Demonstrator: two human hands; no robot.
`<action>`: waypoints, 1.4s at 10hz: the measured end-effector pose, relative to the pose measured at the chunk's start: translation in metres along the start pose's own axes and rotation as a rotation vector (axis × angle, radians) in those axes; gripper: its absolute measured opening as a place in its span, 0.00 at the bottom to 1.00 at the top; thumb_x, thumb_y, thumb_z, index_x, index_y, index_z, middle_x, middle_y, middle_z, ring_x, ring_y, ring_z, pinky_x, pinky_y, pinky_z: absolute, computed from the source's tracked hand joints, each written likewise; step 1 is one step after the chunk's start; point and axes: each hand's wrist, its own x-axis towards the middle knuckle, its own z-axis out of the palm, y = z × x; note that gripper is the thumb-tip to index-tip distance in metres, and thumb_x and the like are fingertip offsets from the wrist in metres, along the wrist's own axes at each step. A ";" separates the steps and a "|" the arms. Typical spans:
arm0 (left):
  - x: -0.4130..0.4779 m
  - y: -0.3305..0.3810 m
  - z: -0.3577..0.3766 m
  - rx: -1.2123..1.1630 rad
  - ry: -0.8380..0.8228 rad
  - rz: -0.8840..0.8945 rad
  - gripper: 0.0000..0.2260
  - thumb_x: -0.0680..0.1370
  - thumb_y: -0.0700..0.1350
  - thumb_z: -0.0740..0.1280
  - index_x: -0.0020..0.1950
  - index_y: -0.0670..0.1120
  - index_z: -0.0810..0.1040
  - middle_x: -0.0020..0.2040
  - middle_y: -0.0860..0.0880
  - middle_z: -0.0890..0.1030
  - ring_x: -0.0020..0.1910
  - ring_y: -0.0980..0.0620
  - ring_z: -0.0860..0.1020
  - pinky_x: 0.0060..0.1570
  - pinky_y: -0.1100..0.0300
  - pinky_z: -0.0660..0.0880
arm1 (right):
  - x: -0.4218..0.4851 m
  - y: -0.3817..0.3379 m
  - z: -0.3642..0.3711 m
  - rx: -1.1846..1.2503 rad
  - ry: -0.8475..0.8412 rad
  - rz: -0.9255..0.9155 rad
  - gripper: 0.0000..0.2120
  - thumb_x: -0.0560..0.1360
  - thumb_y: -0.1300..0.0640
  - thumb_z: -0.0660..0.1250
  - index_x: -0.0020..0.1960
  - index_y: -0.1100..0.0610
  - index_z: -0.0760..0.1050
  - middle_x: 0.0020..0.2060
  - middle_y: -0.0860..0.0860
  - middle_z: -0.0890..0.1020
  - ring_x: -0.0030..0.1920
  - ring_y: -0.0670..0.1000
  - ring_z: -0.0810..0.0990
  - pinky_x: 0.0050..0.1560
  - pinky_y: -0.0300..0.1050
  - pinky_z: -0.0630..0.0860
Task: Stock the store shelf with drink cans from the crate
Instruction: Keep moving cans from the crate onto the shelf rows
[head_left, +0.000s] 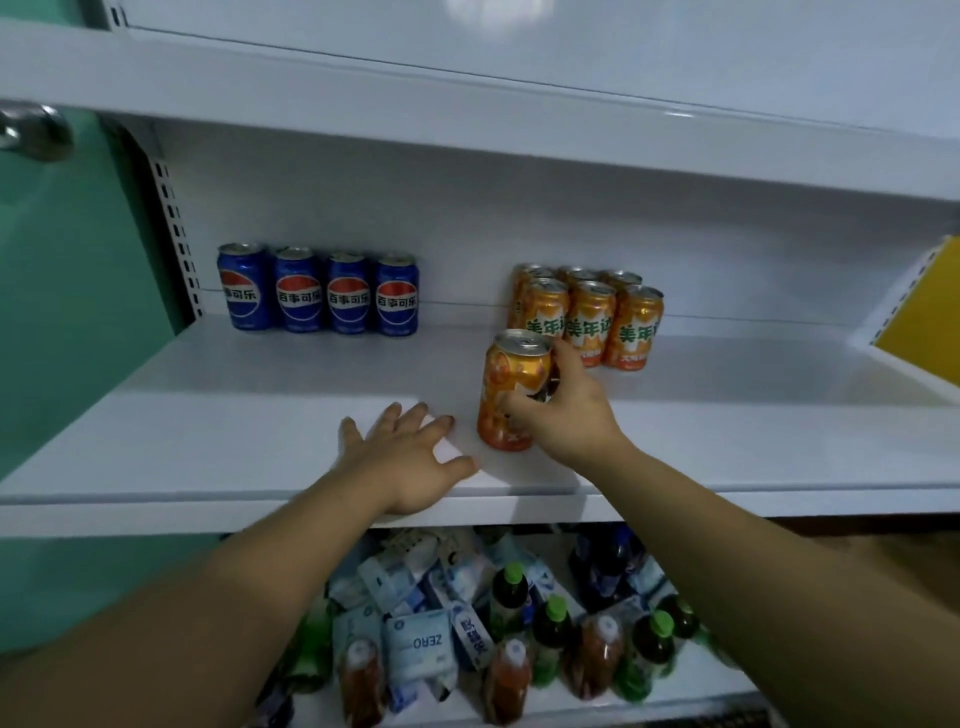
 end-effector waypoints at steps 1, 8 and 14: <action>0.006 0.006 -0.003 -0.013 0.000 0.002 0.33 0.74 0.71 0.49 0.77 0.62 0.47 0.79 0.56 0.43 0.77 0.51 0.41 0.70 0.35 0.39 | 0.011 0.008 -0.003 0.018 0.048 0.040 0.29 0.72 0.53 0.71 0.69 0.47 0.63 0.55 0.46 0.74 0.58 0.52 0.75 0.58 0.49 0.73; 0.017 0.007 0.007 -0.030 0.057 0.008 0.36 0.72 0.75 0.46 0.77 0.62 0.46 0.79 0.57 0.43 0.77 0.53 0.42 0.72 0.37 0.39 | 0.075 0.052 -0.011 -0.147 0.196 -0.018 0.31 0.76 0.53 0.67 0.74 0.51 0.58 0.62 0.54 0.76 0.59 0.58 0.76 0.55 0.50 0.74; 0.016 0.007 0.005 -0.034 0.036 0.010 0.36 0.72 0.74 0.46 0.77 0.61 0.46 0.79 0.57 0.43 0.77 0.53 0.41 0.72 0.37 0.39 | 0.074 0.042 -0.026 -0.266 0.069 0.130 0.35 0.75 0.47 0.68 0.75 0.51 0.54 0.65 0.54 0.74 0.62 0.60 0.75 0.57 0.52 0.73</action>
